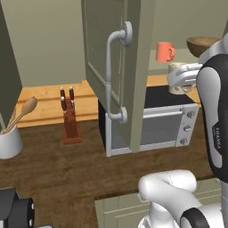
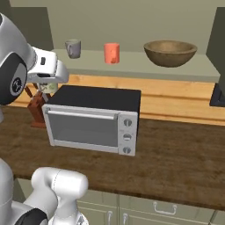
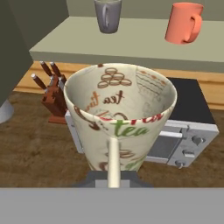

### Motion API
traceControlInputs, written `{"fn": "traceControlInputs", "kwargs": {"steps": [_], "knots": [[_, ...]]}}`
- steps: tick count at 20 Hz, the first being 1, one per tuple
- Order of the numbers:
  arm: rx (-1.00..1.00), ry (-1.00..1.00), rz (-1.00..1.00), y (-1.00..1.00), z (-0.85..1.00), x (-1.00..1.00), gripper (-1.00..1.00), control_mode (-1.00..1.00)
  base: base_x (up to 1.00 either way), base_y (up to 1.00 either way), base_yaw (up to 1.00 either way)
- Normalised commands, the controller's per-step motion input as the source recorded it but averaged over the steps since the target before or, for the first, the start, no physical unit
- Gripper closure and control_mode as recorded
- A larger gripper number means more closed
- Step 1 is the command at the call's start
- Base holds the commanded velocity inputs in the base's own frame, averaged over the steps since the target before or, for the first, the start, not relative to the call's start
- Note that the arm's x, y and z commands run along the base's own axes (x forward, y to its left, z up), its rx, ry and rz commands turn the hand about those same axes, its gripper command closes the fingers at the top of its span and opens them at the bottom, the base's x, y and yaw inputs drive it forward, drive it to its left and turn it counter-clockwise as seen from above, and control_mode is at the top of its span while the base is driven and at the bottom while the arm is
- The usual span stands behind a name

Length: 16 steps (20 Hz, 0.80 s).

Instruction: Gather all objects into one cabinet and sort the glasses and bowls to opposite sides.

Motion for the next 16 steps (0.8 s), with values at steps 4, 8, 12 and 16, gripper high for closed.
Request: {"fn": "traceControlInputs", "kwargs": {"steps": [4, 8, 12, 16], "knots": [[0.0, 0.0, 0.0, 0.0, 0.0, 0.0, 1.0, 1.0, 0.19, 0.17, 0.0], [0.0, 0.0, 0.0, 0.0, 0.0, 0.0, 1.0, 1.0, 0.14, 0.1, 0.0], [0.0, 0.0, 0.0, 0.0, 0.0, 0.0, 1.0, 1.0, 0.04, 0.07, 0.0], [0.0, 0.0, 0.0, 0.0, 0.0, 0.0, 1.0, 1.0, 0.0, 0.12, -0.02]]}}
